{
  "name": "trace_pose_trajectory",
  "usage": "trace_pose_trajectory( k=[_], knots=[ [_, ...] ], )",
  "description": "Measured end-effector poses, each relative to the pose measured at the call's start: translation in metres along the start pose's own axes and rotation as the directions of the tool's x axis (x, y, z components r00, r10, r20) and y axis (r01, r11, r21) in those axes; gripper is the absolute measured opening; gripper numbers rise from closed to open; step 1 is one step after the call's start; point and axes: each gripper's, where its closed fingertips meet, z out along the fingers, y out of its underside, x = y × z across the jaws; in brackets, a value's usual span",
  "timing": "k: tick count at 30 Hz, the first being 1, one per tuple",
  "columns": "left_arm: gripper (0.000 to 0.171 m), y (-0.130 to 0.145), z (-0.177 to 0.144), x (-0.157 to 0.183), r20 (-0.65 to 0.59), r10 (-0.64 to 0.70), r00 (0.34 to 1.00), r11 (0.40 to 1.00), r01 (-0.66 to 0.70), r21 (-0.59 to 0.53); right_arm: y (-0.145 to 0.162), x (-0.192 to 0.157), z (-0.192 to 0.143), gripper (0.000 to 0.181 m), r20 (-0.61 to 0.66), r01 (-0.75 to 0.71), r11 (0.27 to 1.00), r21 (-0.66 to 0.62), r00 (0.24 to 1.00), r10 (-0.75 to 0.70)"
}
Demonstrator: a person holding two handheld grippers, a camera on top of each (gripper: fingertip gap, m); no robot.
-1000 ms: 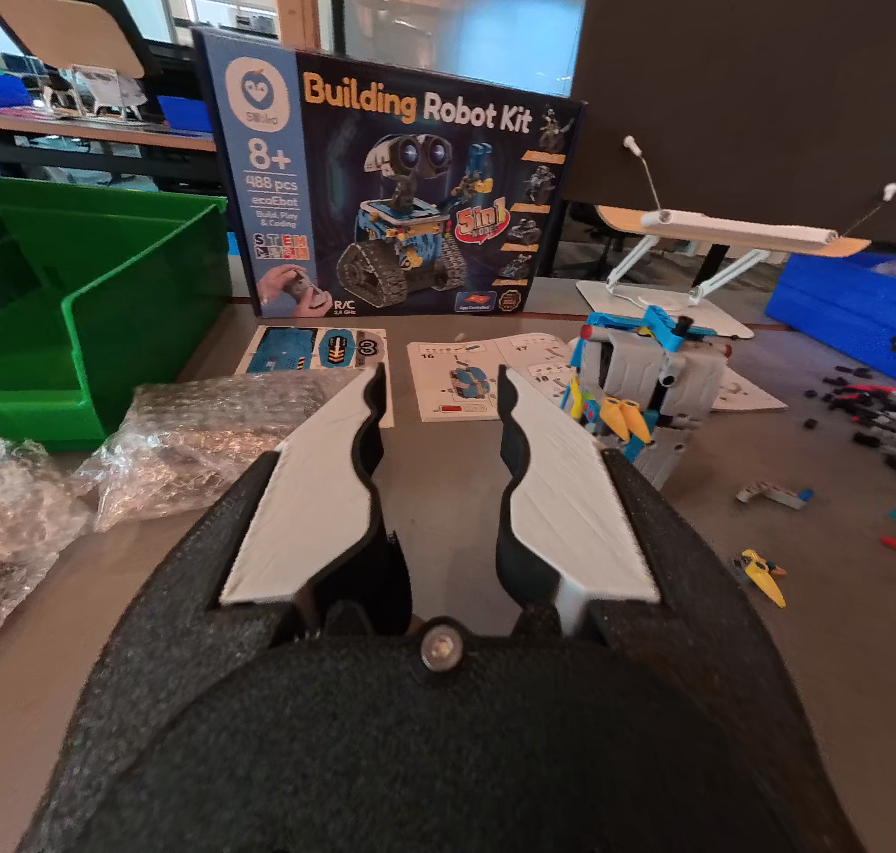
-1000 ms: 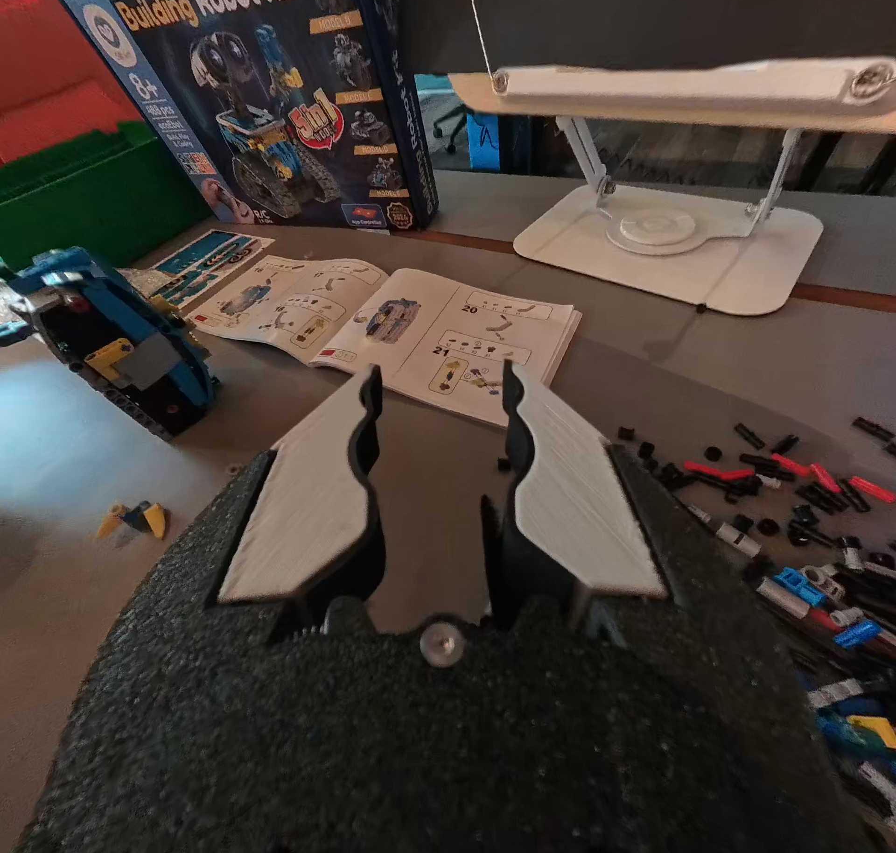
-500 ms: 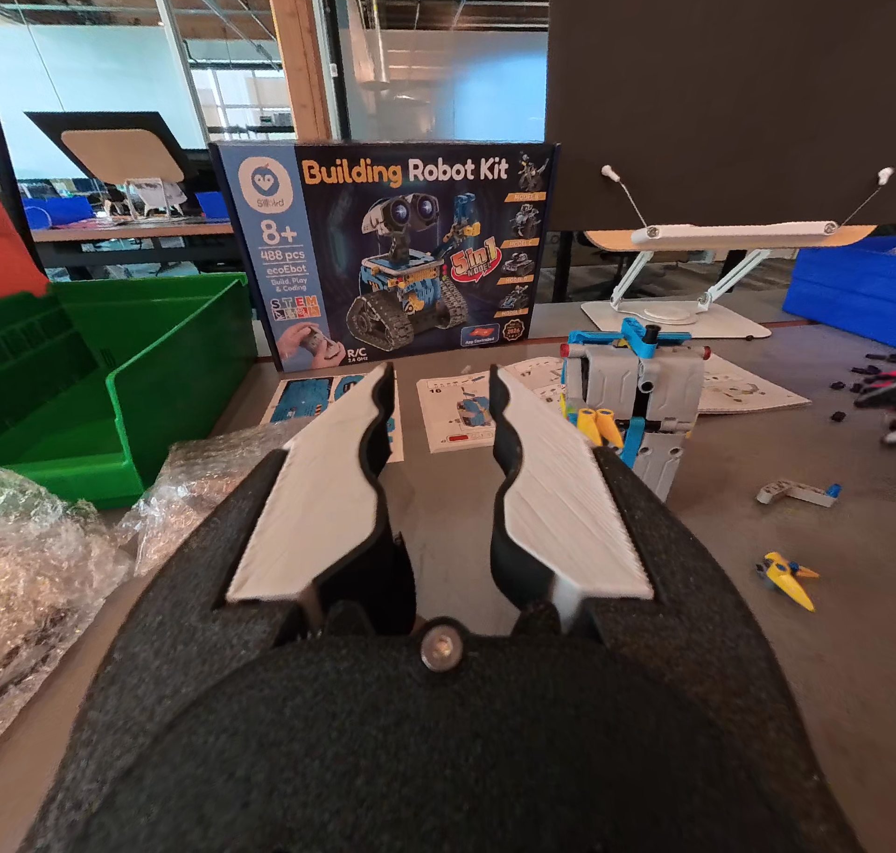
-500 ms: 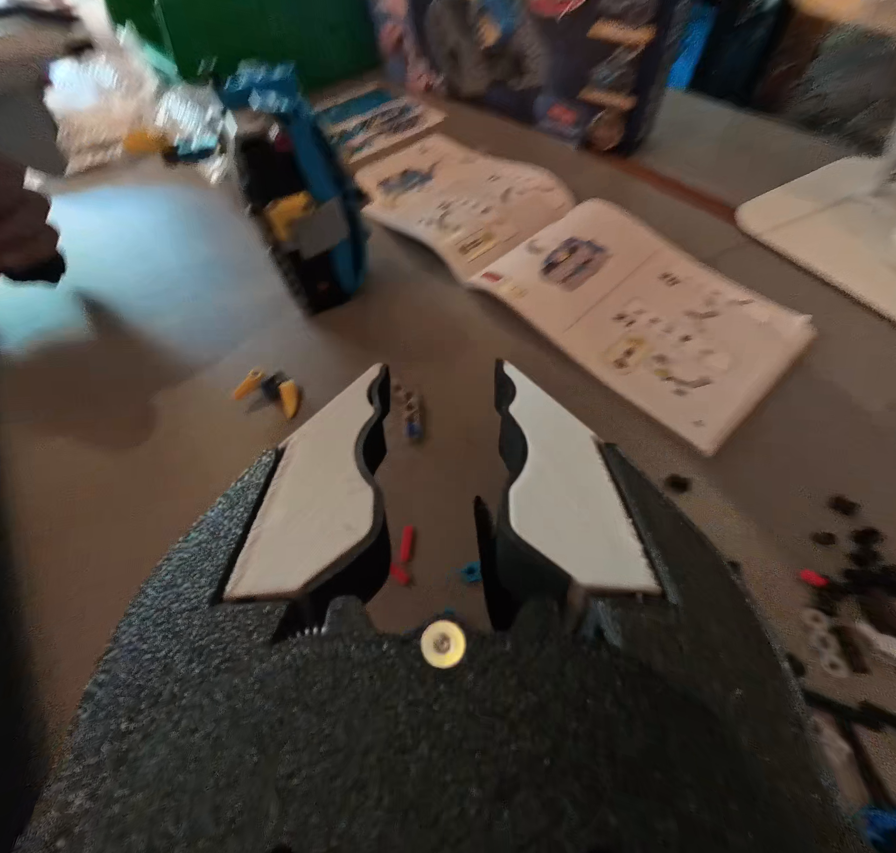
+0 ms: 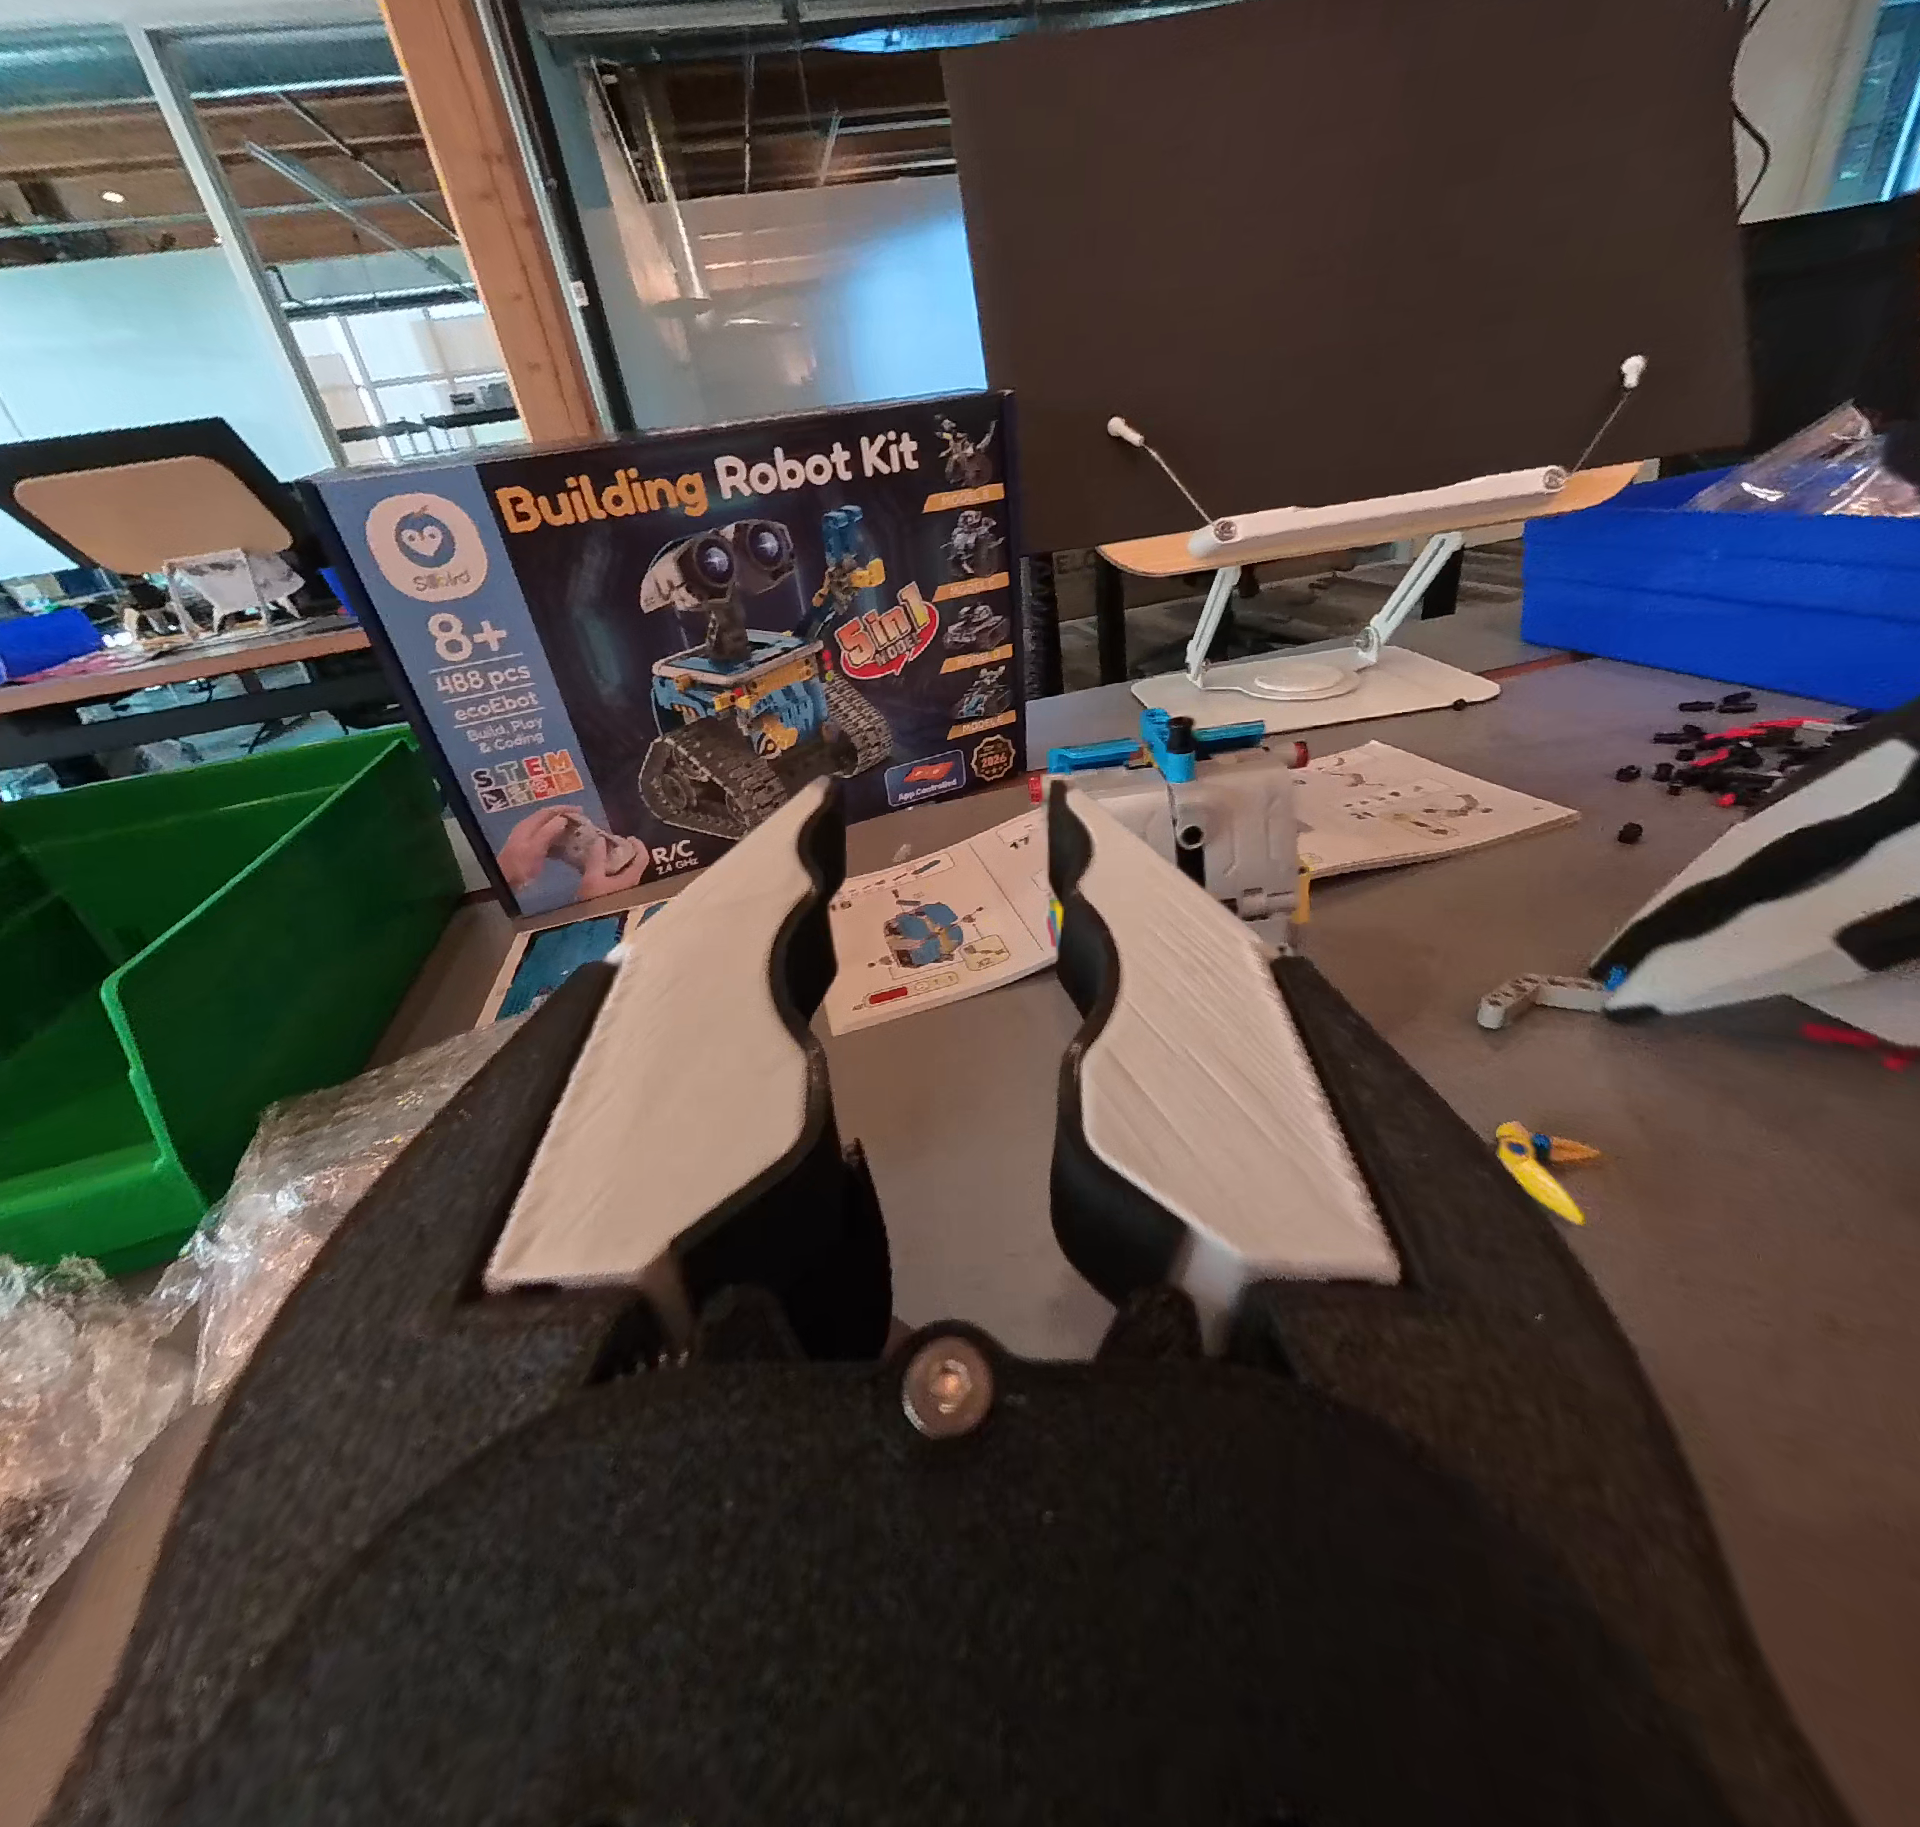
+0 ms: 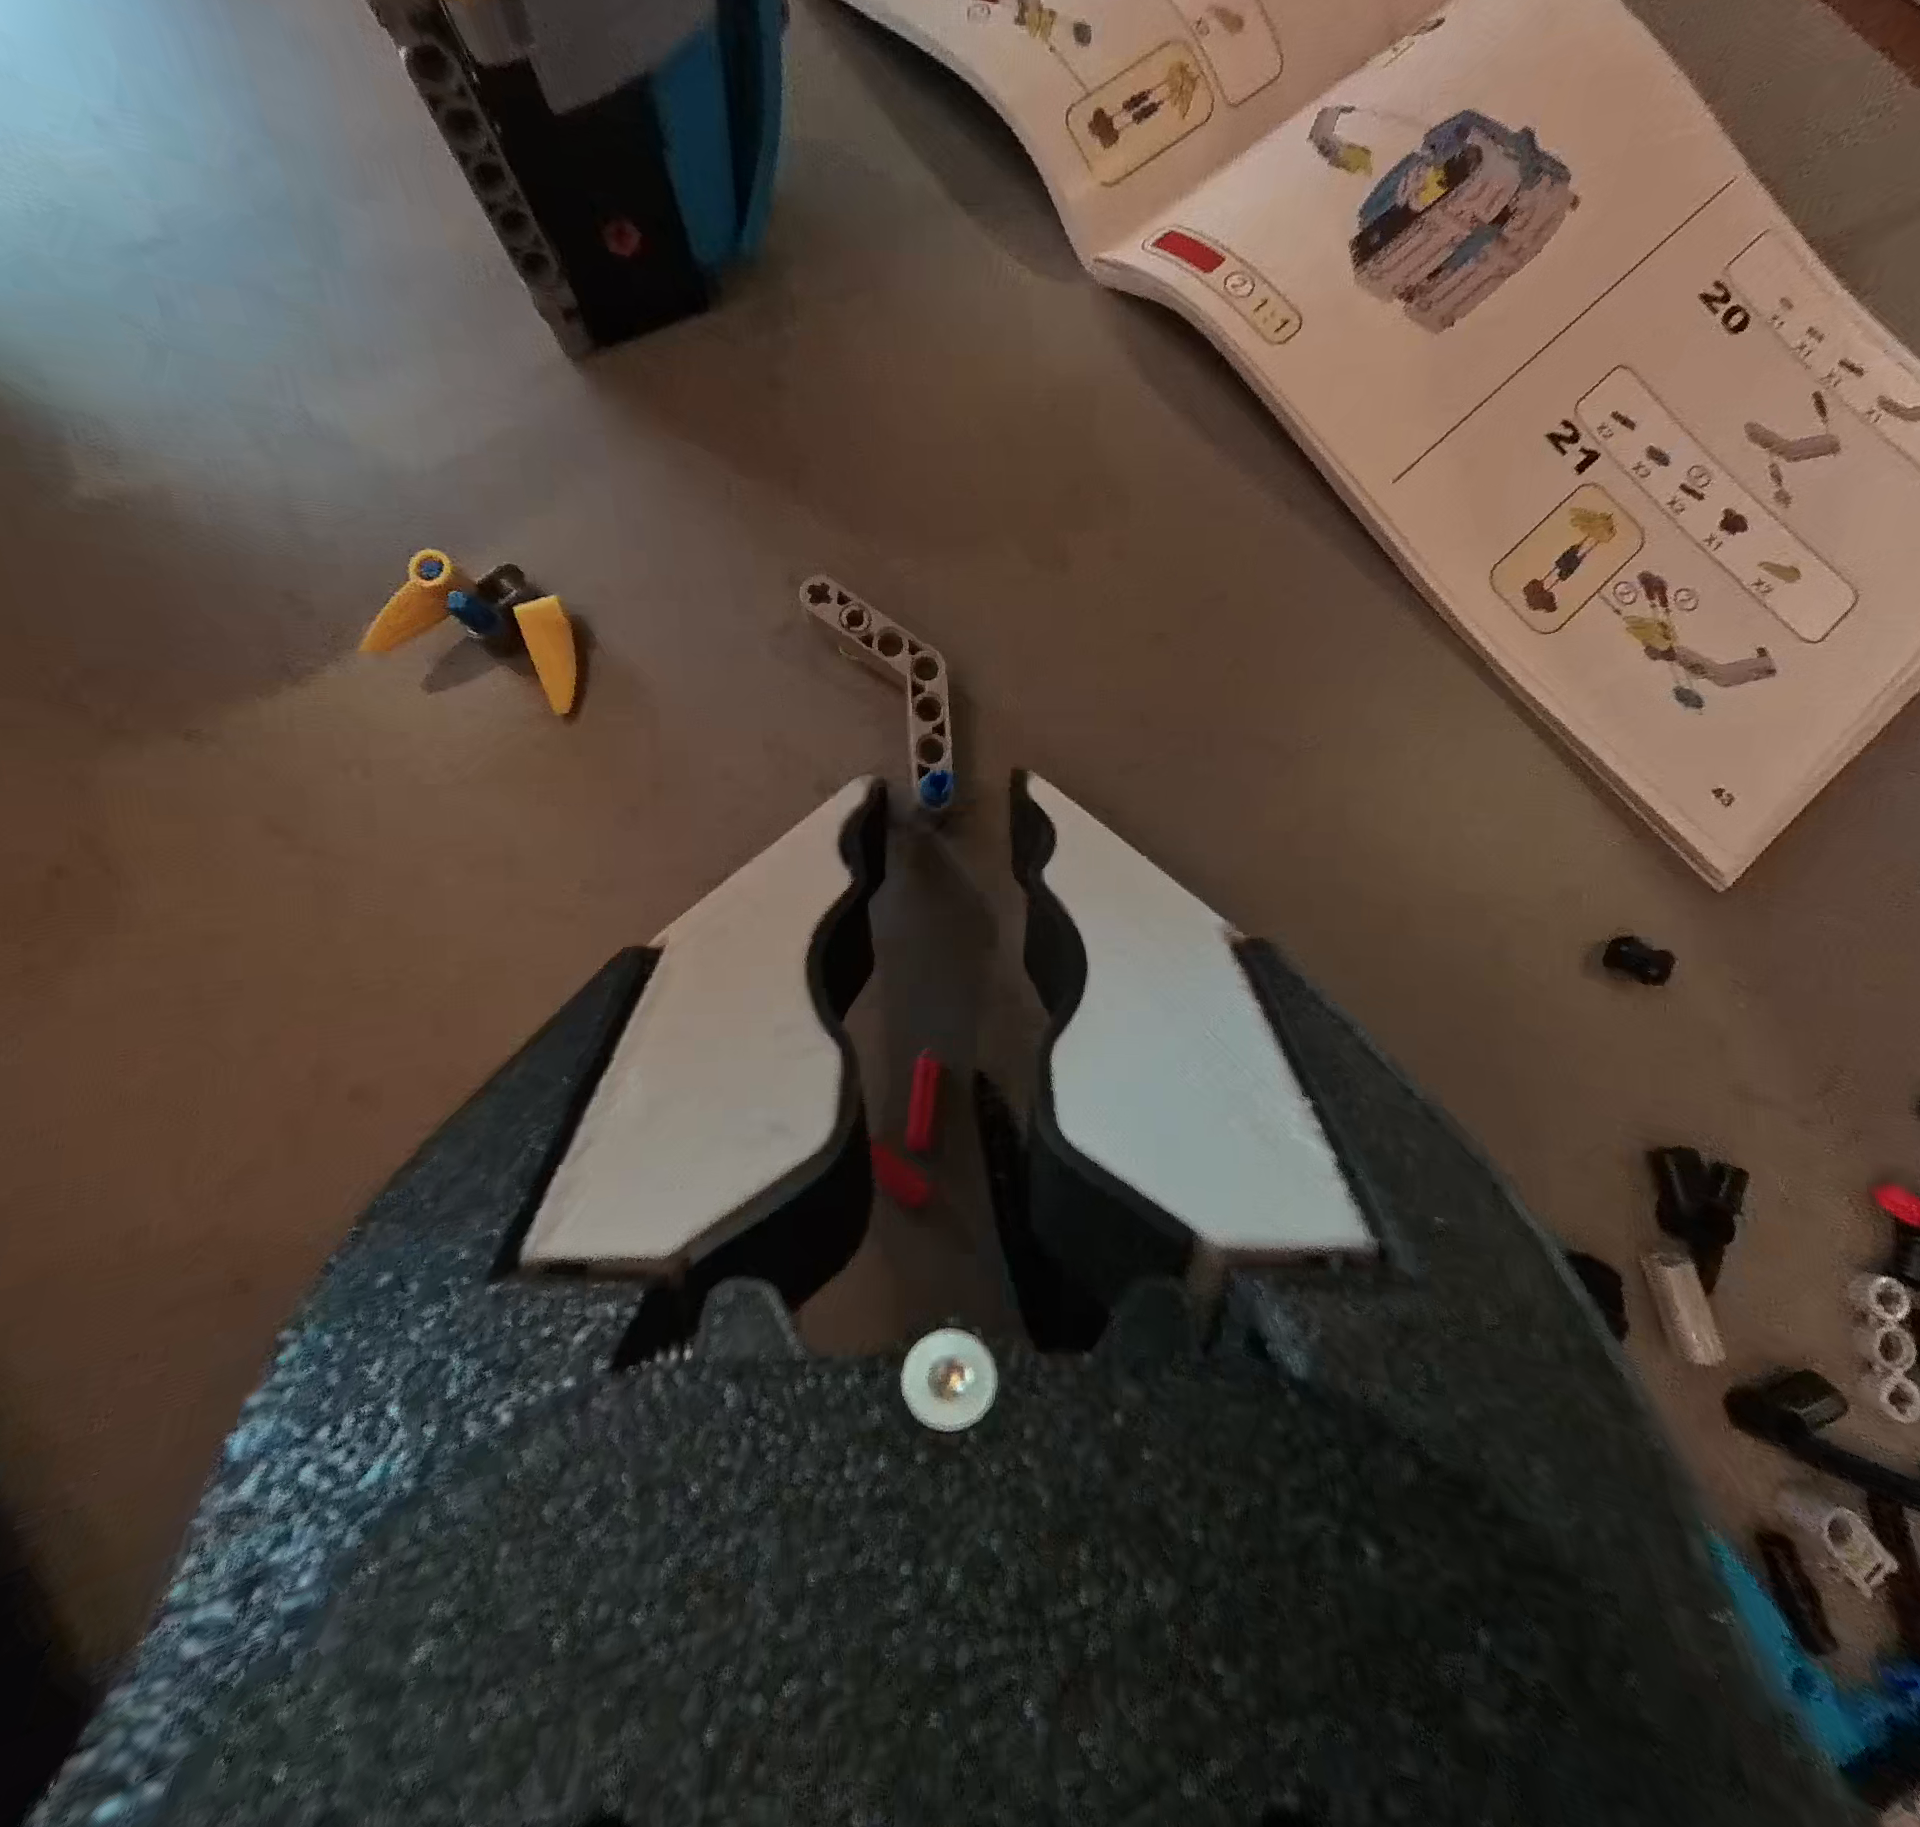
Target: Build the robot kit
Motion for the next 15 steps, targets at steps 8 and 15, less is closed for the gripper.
trace_pose_trajectory(
  k=[8,15],
  knots=[
    [0.038,-0.005,-0.012,0.034,-0.098,0.132,0.986,0.991,-0.131,0.024,-0.001,-0.034,-0.036,0.008,0.269,0.035,0.996,0.082,0.961,-0.056],
    [0.036,0.026,-0.014,0.105,-0.296,0.417,0.860,0.898,-0.440,-0.014,-0.007,-0.037,-0.049,0.008,0.404,-0.105,0.987,0.125,0.913,0.046]
  ],
)
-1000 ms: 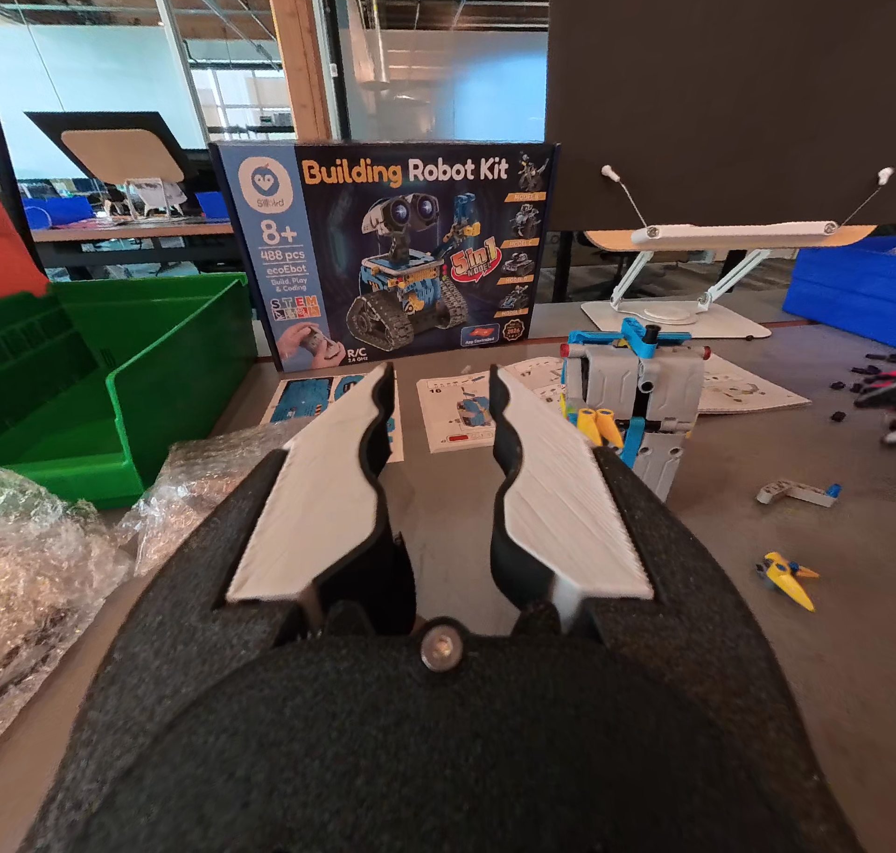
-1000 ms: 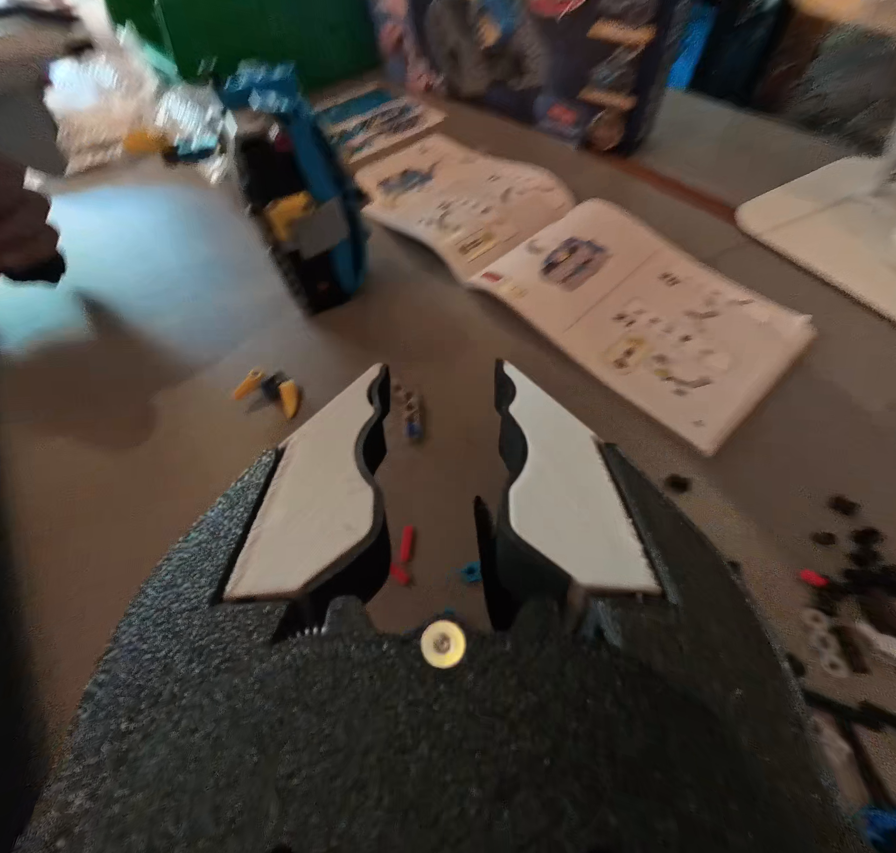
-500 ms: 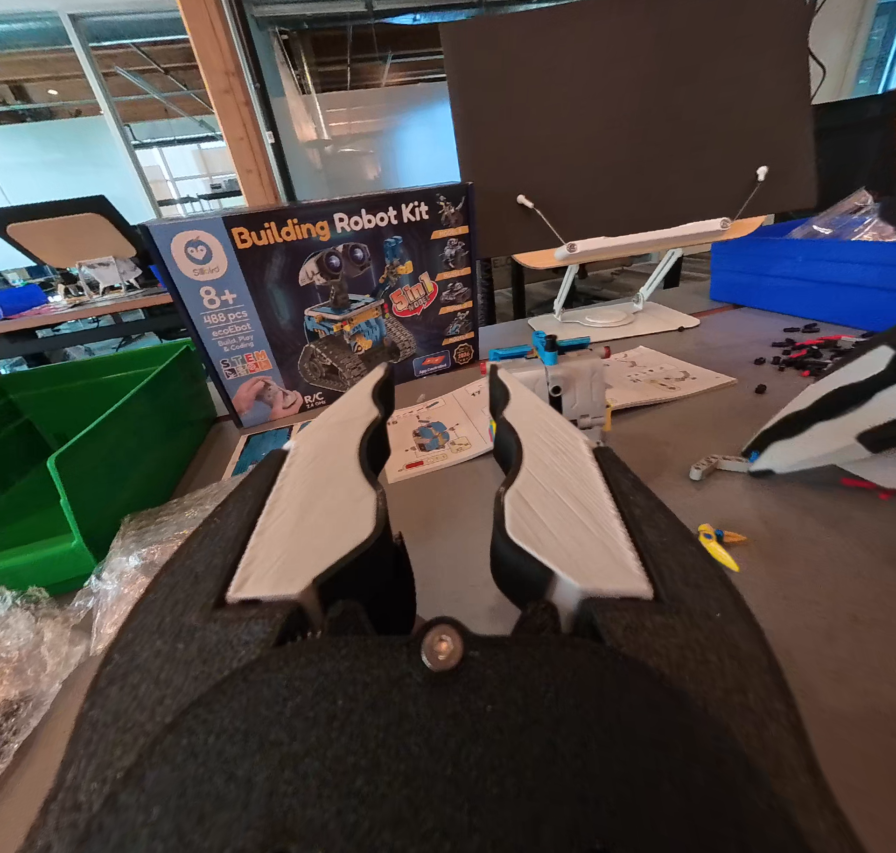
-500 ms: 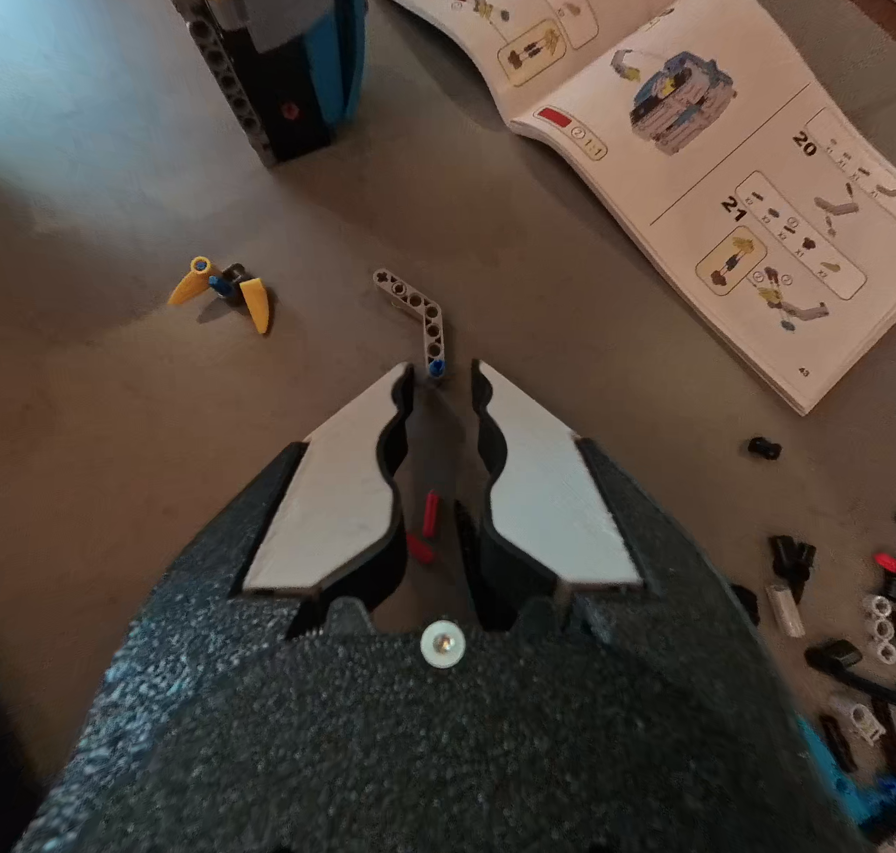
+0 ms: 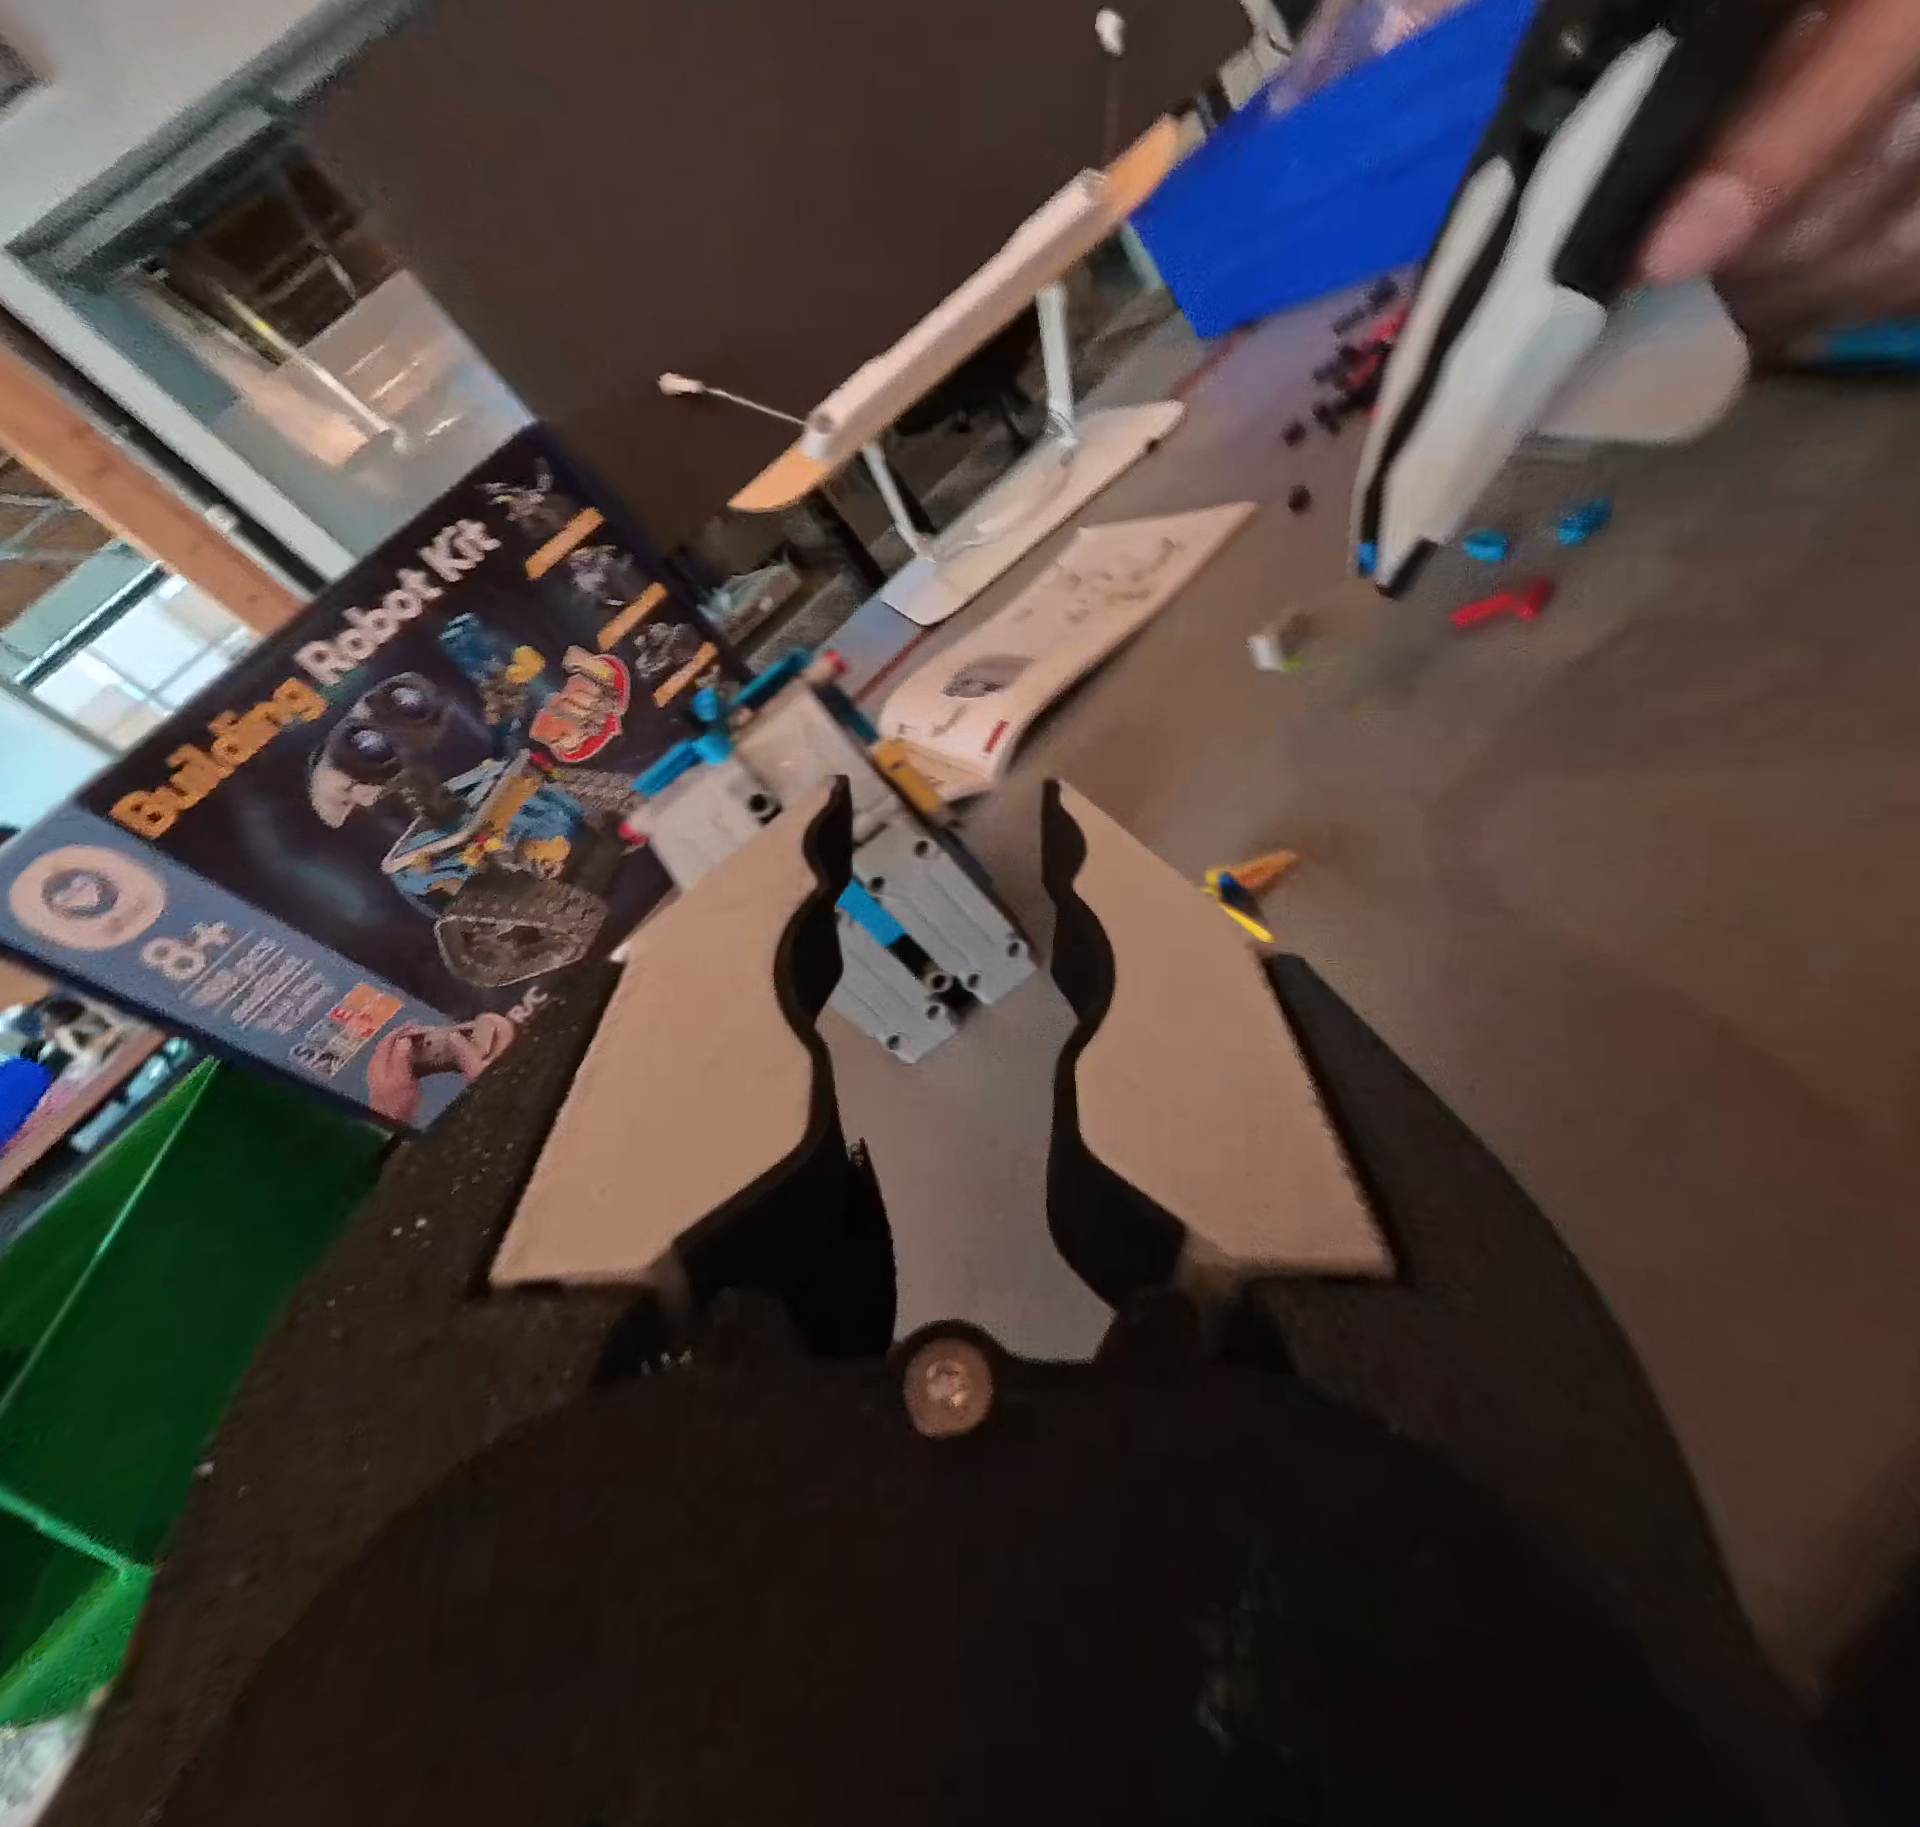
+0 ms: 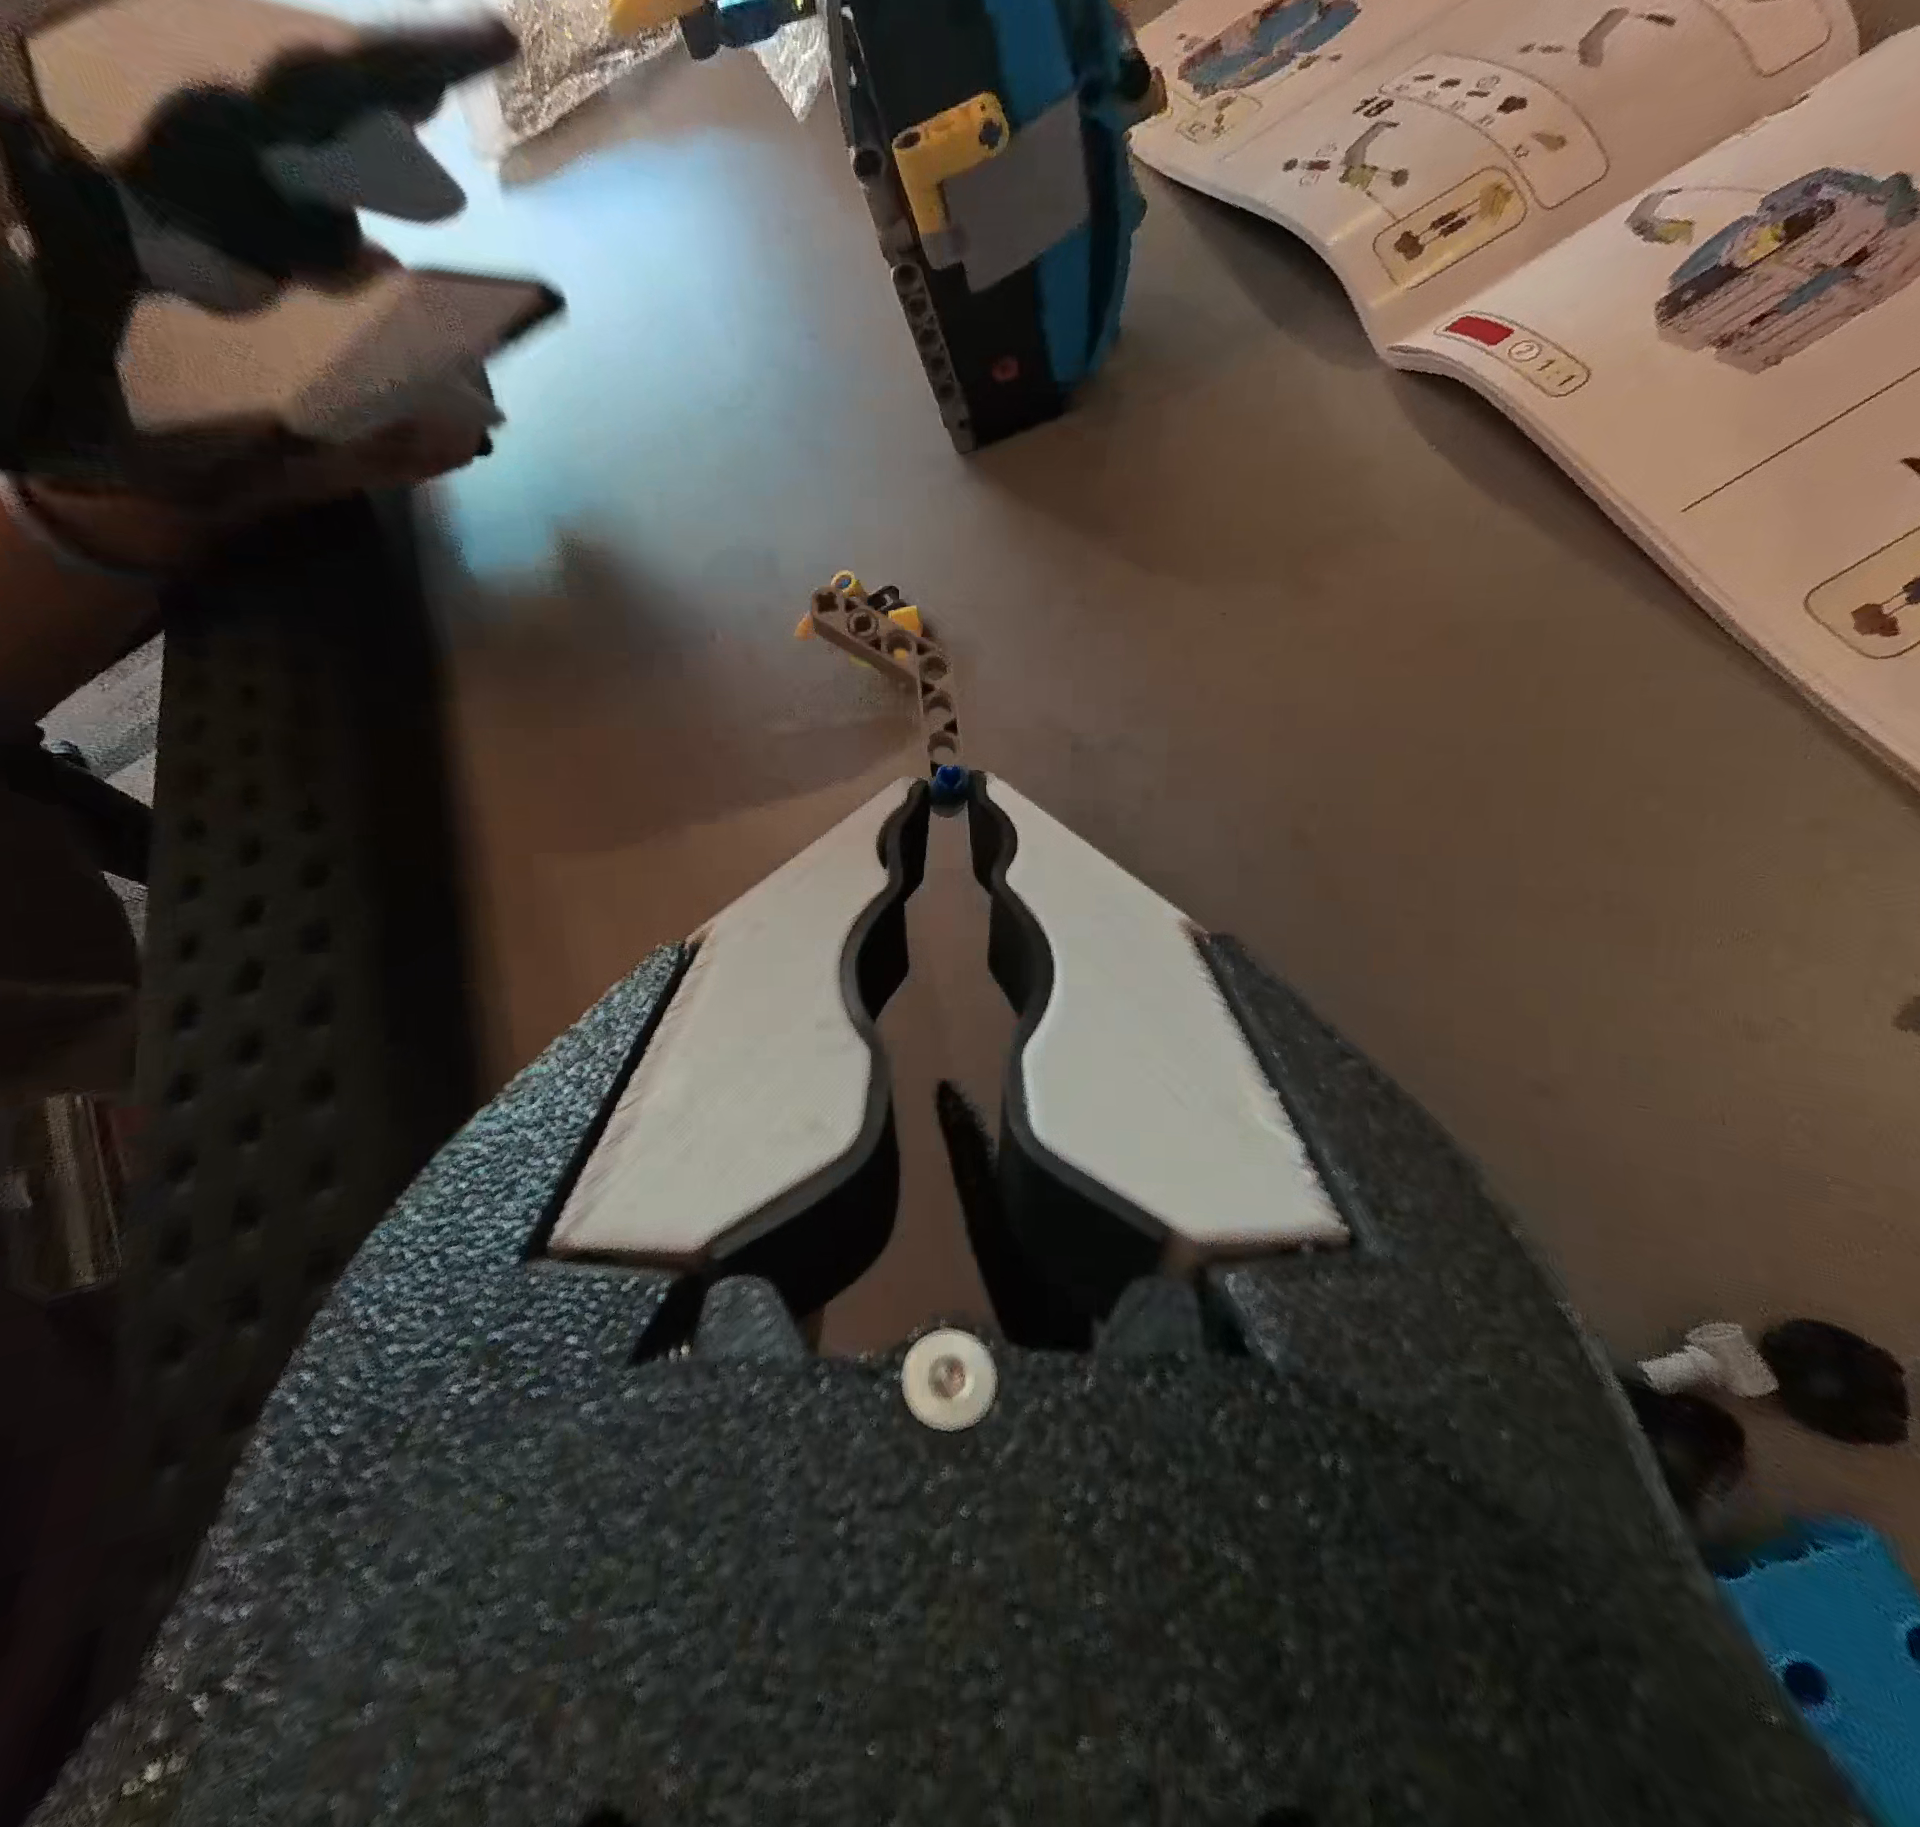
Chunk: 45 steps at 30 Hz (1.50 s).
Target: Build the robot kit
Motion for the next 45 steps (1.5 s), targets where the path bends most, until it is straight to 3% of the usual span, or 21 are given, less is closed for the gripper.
trace_pose_trajectory(
  k=[3,5,8,11,13,17,21,25,26,29,33,36,41,45],
  knots=[
    [0.033,0.001,0.003,0.017,-0.039,0.073,0.997,0.997,-0.073,-0.020,-0.001,0.001,0.002,0.008,-0.025,0.013,1.000,0.003,1.000,-0.013],
    [0.033,-0.002,0.004,0.022,-0.062,0.040,0.997,0.999,-0.042,-0.021,0.000,0.000,0.003,0.008,-0.038,0.035,0.999,-0.009,0.999,-0.035],
    [0.029,-0.018,0.006,0.034,-0.178,-0.220,0.959,0.975,0.219,-0.025,-0.004,-0.005,0.004,0.007,-0.041,0.062,0.998,0.006,0.997,-0.061],
    [0.028,-0.021,0.016,0.044,-0.243,-0.518,0.820,0.855,0.496,-0.148,-0.009,-0.009,0.005,0.008,-0.047,0.083,0.996,0.037,0.996,-0.081],
    [0.028,-0.023,0.021,0.052,-0.282,-0.604,0.746,0.797,0.565,-0.213,-0.013,-0.012,0.005,0.008,-0.059,0.119,0.991,0.060,0.992,-0.115],
    [0.028,-0.027,0.027,0.059,-0.299,-0.663,0.686,0.748,0.606,-0.270,-0.018,-0.018,0.005,0.008,-0.075,0.181,0.980,0.087,0.982,-0.175],
    [0.027,-0.015,0.033,0.060,-0.273,-0.644,0.714,0.761,0.564,-0.320,-0.015,-0.026,0.005,0.008,-0.030,0.194,0.977,0.086,0.981,-0.192],
    [0.000,-0.008,0.028,0.071,-0.326,-0.612,0.721,0.786,0.505,-0.358,-0.013,-0.032,0.005,0.008,0.027,0.177,0.980,0.086,0.983,-0.180],
    [0.000,-0.003,0.027,0.072,-0.324,-0.603,0.729,0.789,0.484,-0.379,-0.013,-0.032,0.005,0.008,0.026,0.175,0.981,0.084,0.984,-0.178],
    [0.000,0.022,0.024,0.068,-0.271,-0.557,0.785,0.794,0.406,-0.453,-0.003,-0.004,0.008,0.008,-0.095,0.141,0.990,0.011,0.986,-0.139],
    [0.001,0.044,0.018,0.039,-0.188,-0.497,0.847,0.806,0.370,-0.463,0.006,0.040,0.013,0.007,-0.272,0.090,0.991,-0.095,0.956,-0.113],
    [0.006,0.053,0.015,0.030,-0.173,-0.483,0.858,0.807,0.360,-0.469,-0.002,0.048,0.025,0.007,-0.276,0.056,0.991,-0.119,0.957,-0.087],
    [0.011,0.055,0.013,0.042,-0.218,-0.458,0.862,0.818,0.313,-0.483,0.004,0.055,0.038,0.007,-0.314,0.107,0.973,-0.203,0.934,-0.168],
    [0.012,0.059,0.013,0.052,-0.255,-0.431,0.866,0.822,0.261,-0.506,-0.003,0.046,0.024,0.034,-0.339,0.161,0.971,-0.175,0.916,-0.213]
  ],
)
